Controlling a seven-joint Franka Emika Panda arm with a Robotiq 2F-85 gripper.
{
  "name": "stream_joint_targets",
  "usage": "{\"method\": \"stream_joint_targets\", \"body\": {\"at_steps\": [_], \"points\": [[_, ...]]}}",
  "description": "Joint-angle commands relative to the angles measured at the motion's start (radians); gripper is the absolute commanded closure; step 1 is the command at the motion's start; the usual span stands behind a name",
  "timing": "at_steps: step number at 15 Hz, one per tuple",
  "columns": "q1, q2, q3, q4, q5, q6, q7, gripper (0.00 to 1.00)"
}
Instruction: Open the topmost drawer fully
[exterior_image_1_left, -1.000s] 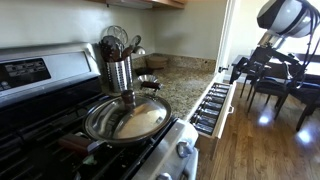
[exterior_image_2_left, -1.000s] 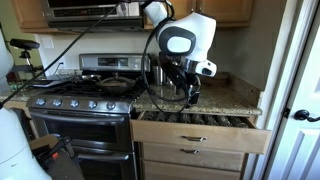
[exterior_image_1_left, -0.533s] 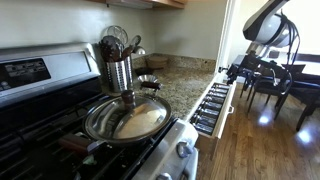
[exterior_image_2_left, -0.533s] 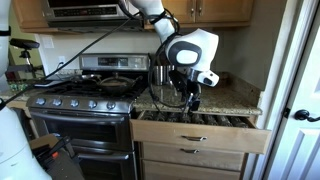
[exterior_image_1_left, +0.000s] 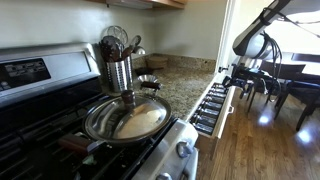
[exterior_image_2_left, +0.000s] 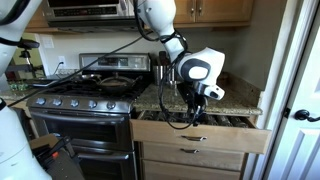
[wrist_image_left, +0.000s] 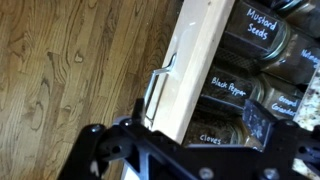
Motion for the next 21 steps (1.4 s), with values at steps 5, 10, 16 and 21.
{"method": "stream_joint_targets", "body": {"at_steps": [5, 10, 16, 21], "points": [[0.027, 0.119, -0.029, 0.158, -0.050, -0.084, 0.103, 0.00], [0.046, 0.174, -0.054, 0.217, -0.074, -0.098, 0.176, 0.00], [0.072, 0.165, -0.102, 0.195, -0.126, -0.153, 0.249, 0.00], [0.073, 0.142, -0.129, 0.157, -0.161, -0.179, 0.249, 0.00]]}}
